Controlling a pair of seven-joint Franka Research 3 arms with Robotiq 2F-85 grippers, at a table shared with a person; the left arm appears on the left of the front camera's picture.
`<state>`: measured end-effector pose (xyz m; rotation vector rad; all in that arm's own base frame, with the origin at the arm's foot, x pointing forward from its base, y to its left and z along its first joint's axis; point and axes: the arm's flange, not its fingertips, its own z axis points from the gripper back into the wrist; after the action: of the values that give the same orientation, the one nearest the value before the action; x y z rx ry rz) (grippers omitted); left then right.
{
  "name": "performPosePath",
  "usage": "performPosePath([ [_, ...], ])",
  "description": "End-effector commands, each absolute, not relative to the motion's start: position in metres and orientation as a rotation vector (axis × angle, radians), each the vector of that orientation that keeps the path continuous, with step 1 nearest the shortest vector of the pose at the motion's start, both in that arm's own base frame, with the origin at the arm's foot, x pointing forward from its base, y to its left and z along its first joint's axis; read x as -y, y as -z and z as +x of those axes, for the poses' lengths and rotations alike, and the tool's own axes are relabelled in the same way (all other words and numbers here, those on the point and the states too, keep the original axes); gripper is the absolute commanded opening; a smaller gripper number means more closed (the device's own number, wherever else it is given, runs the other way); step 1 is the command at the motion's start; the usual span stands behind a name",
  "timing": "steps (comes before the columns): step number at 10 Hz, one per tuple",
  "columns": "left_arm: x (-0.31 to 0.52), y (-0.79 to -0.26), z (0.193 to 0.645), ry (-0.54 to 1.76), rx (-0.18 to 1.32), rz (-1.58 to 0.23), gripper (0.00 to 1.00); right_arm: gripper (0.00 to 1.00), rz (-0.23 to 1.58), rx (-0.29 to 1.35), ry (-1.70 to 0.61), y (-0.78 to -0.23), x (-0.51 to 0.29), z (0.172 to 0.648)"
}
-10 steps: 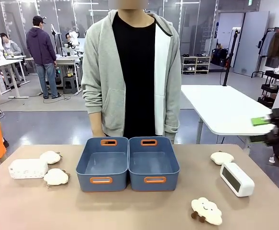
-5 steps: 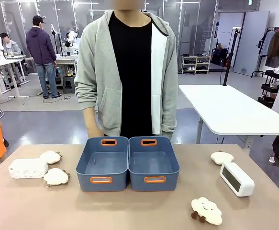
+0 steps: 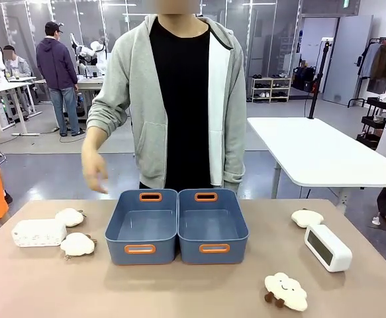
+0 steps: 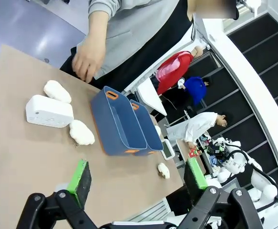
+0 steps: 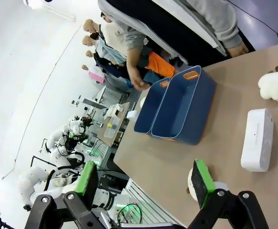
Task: Sort the digital clocks into the basket.
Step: Pick up the Digital clock from the table and place it into the empty Plastic storage basket.
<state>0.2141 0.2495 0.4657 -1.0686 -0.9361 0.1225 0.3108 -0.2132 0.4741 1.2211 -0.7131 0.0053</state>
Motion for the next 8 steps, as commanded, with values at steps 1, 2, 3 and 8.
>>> performPosePath([
  [1,-0.249,-0.4668,0.2148,-0.109,0.944,-1.083,1.0,1.0,1.23,0.723,0.0,-0.4752,0.218,0.3086],
  [2,-0.249,-0.4668,0.2148,-0.109,0.944,-1.083,1.0,1.0,1.23,0.723,0.0,-0.4752,0.218,0.3086],
  [3,-0.249,-0.4668,0.2148,-0.109,0.944,-1.083,1.0,1.0,1.23,0.723,0.0,-0.4752,0.218,0.3086],
  [8,-0.249,-0.4668,0.2148,-0.109,0.944,-1.083,1.0,1.0,1.23,0.723,0.0,-0.4752,0.218,0.3086],
])
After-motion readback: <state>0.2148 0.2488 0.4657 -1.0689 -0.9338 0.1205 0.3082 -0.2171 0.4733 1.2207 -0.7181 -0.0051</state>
